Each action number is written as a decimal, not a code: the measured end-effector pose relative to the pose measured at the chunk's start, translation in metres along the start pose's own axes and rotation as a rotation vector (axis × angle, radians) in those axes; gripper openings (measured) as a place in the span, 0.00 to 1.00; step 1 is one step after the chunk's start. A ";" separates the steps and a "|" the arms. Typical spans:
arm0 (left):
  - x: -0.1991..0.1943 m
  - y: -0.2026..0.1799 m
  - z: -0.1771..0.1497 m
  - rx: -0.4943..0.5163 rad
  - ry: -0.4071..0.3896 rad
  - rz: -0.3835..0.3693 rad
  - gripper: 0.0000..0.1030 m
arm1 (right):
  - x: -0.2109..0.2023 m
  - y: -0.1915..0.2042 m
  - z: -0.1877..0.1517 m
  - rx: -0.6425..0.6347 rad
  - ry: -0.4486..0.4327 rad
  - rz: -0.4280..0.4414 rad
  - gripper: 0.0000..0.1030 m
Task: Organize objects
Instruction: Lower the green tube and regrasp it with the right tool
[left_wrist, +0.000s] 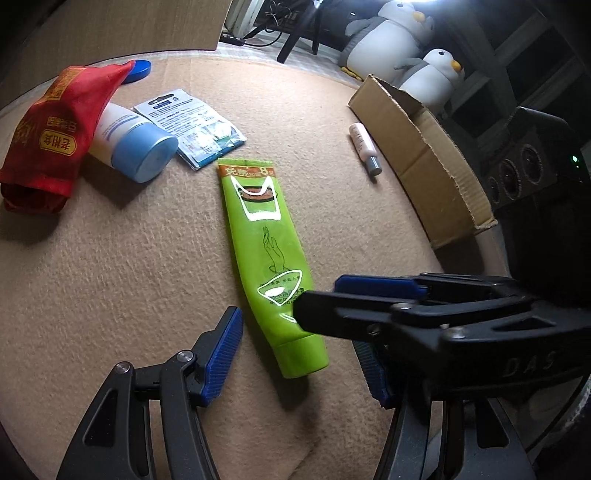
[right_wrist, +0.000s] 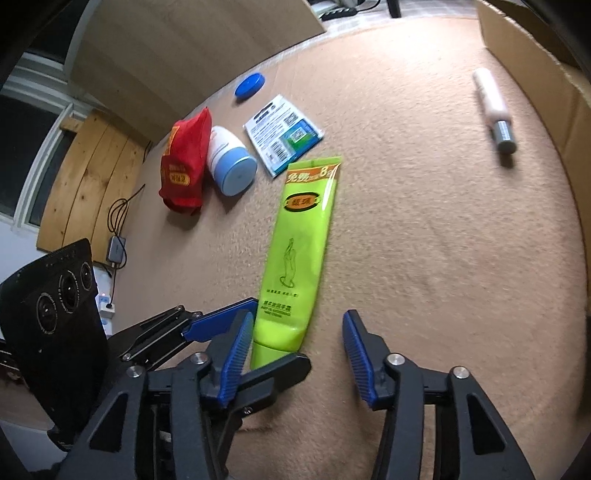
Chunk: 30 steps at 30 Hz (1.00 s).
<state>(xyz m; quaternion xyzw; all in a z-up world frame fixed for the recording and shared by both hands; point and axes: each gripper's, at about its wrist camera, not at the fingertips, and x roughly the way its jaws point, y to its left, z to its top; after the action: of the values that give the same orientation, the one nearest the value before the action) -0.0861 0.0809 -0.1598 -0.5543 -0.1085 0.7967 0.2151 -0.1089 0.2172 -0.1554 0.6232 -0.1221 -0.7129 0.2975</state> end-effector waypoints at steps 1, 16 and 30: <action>0.001 0.000 0.000 -0.001 0.001 -0.002 0.61 | 0.000 -0.001 0.000 0.000 0.002 0.004 0.40; 0.005 -0.005 0.000 0.002 -0.011 0.001 0.44 | 0.000 0.004 0.006 -0.046 0.010 -0.029 0.28; 0.001 -0.026 0.013 0.030 -0.042 0.019 0.43 | -0.025 -0.001 0.009 -0.027 -0.043 -0.026 0.26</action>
<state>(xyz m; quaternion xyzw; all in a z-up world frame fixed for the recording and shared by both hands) -0.0927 0.1054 -0.1451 -0.5351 -0.0961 0.8117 0.2135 -0.1170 0.2308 -0.1342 0.6052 -0.1107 -0.7315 0.2939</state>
